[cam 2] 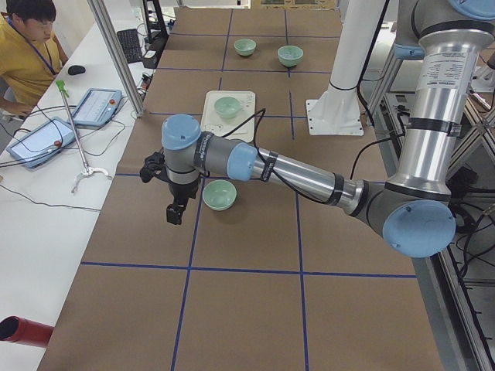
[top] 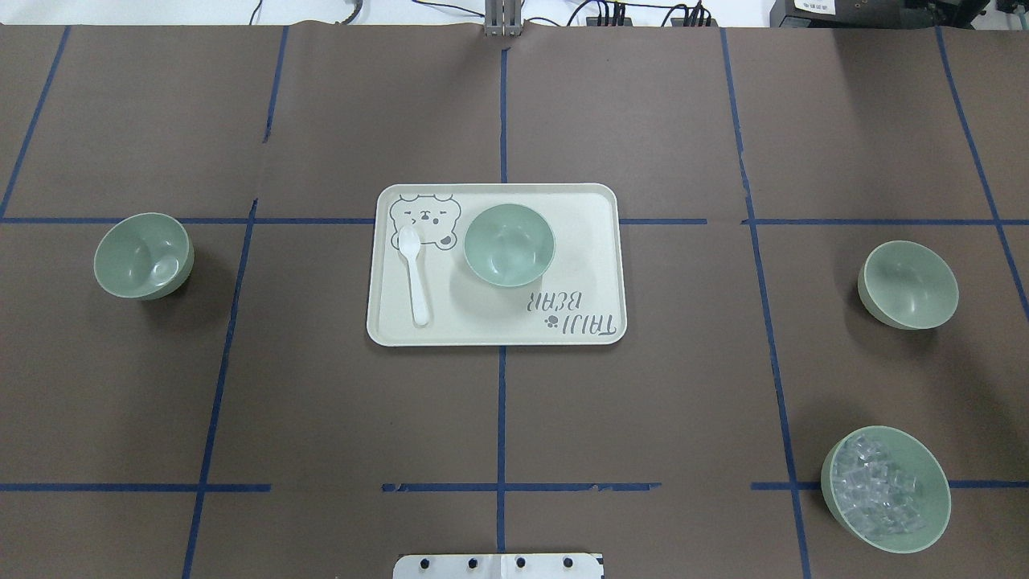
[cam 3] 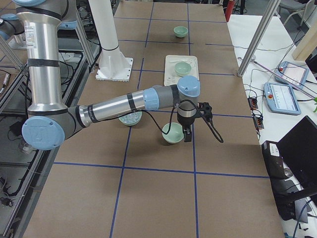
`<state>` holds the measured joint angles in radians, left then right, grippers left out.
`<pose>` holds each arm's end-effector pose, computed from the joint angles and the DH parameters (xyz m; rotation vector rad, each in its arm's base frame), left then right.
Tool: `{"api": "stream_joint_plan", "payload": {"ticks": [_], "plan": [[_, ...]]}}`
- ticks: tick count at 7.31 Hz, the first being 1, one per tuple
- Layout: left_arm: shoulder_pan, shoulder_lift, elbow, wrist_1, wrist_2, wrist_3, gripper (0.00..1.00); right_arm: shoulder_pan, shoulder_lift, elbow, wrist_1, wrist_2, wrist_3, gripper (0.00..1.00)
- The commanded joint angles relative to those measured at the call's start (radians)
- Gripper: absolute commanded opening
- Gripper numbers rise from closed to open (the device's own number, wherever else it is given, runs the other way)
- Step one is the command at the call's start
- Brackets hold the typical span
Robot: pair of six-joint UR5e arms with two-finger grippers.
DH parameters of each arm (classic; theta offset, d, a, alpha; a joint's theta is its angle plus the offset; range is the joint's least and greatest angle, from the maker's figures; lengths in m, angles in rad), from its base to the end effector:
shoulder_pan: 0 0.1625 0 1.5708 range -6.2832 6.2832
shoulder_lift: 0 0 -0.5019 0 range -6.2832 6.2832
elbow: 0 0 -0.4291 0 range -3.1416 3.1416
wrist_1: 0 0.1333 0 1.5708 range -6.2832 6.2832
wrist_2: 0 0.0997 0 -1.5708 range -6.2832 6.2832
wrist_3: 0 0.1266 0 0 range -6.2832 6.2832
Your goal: Stack green bowls together
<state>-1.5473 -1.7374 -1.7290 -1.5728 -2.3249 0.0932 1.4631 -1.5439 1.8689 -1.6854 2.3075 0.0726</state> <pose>-0.0322 -0.6149 0.5759 0.3376 0.7372 0.2334 -0.0098 -0.5393 0.5981 0.1339 -0.7492 -0.1109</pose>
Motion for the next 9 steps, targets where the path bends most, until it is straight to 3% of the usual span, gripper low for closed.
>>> {"api": "stream_joint_plan", "payload": {"ticks": [1,2,3,5,7,9], "plan": [[0.009,-0.022,0.025,-0.119,-0.011,-0.056,1.00,-0.027,0.025,0.006,0.000,0.000,0.003,1.00],[0.126,-0.021,0.003,-0.168,-0.004,-0.135,1.00,-0.047,0.039,0.004,-0.002,0.000,0.006,1.00],[0.197,-0.018,0.002,-0.183,-0.001,-0.376,1.00,-0.056,0.041,0.001,-0.002,-0.002,0.006,1.00],[0.297,0.106,0.021,-0.402,0.088,-0.579,1.00,-0.056,0.041,0.004,-0.002,0.000,0.024,1.00],[0.412,0.122,0.064,-0.519,0.183,-0.793,0.83,-0.056,0.039,0.006,-0.002,0.000,0.027,1.00],[0.488,0.122,0.127,-0.614,0.199,-0.922,0.75,-0.056,0.039,0.006,-0.002,0.000,0.027,1.00]]}}
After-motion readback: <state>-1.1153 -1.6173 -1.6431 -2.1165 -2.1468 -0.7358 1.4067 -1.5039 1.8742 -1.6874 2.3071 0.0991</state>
